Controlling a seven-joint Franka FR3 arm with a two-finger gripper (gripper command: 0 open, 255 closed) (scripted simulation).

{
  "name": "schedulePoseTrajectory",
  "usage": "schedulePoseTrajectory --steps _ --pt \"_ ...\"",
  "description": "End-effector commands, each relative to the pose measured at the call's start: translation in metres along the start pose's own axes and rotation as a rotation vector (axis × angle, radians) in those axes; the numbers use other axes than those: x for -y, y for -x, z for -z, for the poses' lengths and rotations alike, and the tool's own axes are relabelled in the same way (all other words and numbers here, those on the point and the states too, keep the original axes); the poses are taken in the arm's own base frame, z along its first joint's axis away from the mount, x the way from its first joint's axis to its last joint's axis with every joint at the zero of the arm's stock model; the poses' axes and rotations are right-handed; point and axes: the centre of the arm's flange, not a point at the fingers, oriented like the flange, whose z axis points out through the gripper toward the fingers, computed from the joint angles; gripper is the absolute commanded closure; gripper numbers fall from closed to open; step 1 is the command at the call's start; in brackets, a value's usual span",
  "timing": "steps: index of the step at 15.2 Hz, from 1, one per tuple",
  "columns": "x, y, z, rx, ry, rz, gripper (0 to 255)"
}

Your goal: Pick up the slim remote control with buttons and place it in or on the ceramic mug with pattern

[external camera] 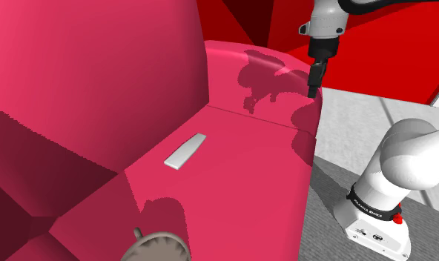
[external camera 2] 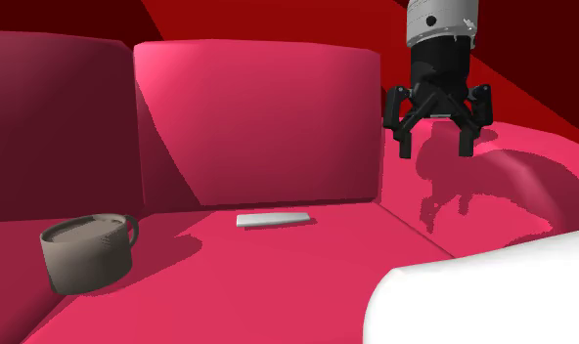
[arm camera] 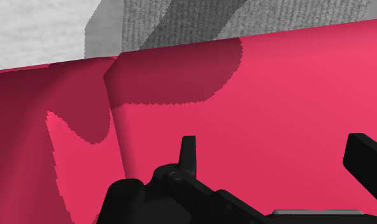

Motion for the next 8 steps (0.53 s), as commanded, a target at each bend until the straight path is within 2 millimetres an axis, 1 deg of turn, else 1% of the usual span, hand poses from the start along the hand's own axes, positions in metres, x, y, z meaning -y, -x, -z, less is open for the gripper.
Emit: schedulePoseTrajectory --steps 1,4,8 --pt "0.000 0.000 0.000 0.000 0.000 0.000 0" --pt "0.034 -0.011 -0.014 -0.006 -0.008 -0.113 0" --pt "0.078 -0.031 -0.032 -0.013 -0.018 -0.265 0"
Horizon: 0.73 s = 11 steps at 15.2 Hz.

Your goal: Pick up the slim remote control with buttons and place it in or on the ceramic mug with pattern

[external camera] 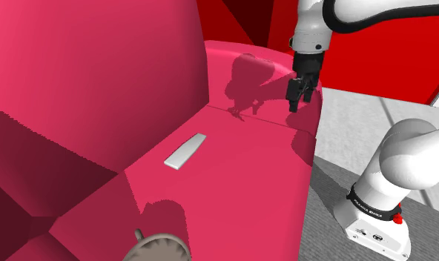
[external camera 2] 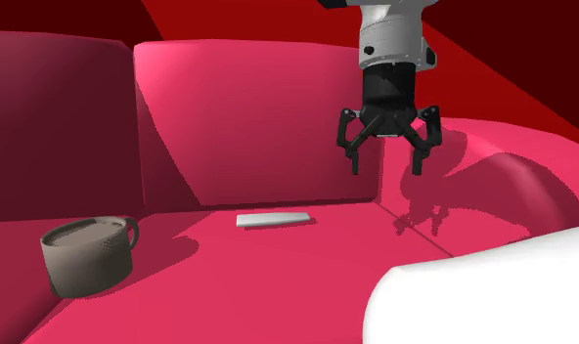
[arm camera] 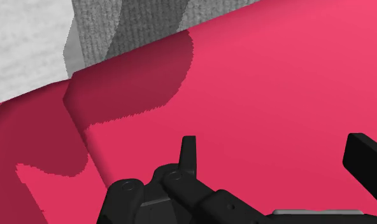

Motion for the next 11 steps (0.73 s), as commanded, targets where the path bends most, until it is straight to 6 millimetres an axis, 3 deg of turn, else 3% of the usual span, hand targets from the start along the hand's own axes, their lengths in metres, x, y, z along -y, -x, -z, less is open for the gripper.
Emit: schedulePoseTrajectory --steps 1,11 --pt "0.026 -0.007 -0.010 -0.004 -0.007 -0.082 0" --pt "0.129 -0.066 -0.054 -0.022 -0.032 -0.460 0"
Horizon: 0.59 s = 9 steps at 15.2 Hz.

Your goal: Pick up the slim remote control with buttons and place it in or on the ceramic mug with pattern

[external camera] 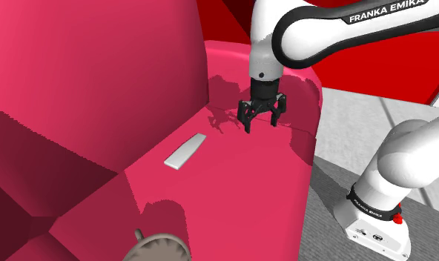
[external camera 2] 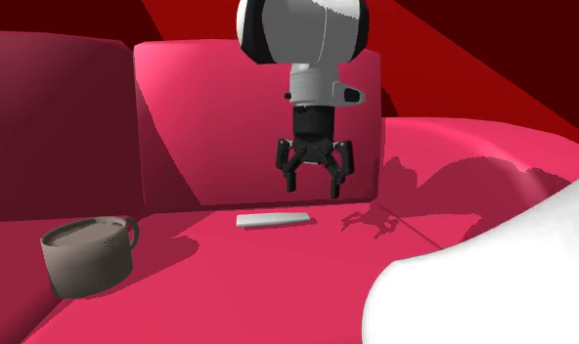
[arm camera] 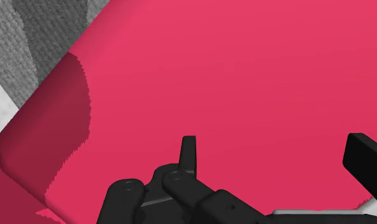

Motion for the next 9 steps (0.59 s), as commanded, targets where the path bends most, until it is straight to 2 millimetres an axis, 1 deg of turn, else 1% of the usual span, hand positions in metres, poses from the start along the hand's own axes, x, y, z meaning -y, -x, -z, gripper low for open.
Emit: schedulePoseTrajectory --steps 1,5,9 --pt "0.025 -0.006 -0.011 -0.003 -0.007 -0.082 0" --pt "0.069 -0.025 -0.030 -0.010 -0.018 -0.233 0" --pt "0.110 -0.050 -0.047 -0.017 -0.028 -0.385 0"
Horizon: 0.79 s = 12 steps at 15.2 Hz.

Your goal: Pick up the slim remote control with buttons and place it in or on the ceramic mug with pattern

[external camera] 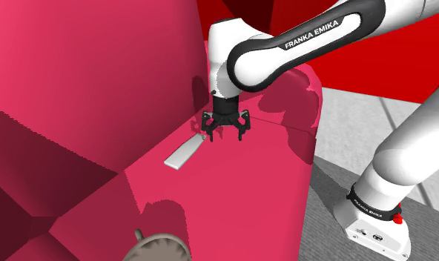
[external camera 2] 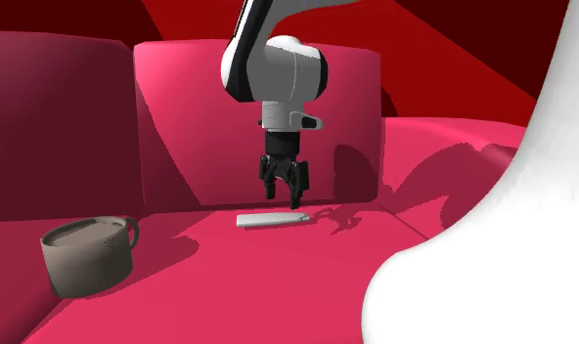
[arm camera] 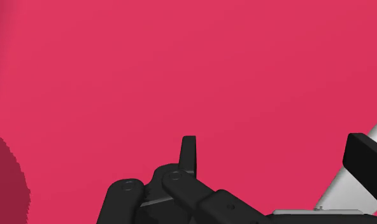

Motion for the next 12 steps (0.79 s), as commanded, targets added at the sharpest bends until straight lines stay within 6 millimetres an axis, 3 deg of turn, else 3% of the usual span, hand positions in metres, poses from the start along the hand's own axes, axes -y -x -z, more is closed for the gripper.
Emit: schedulePoseTrajectory --steps 1,12 --pt "0.025 -0.006 -0.008 -0.003 -0.008 -0.084 0" --pt "0.138 -0.073 -0.056 -0.022 -0.035 -0.500 0"
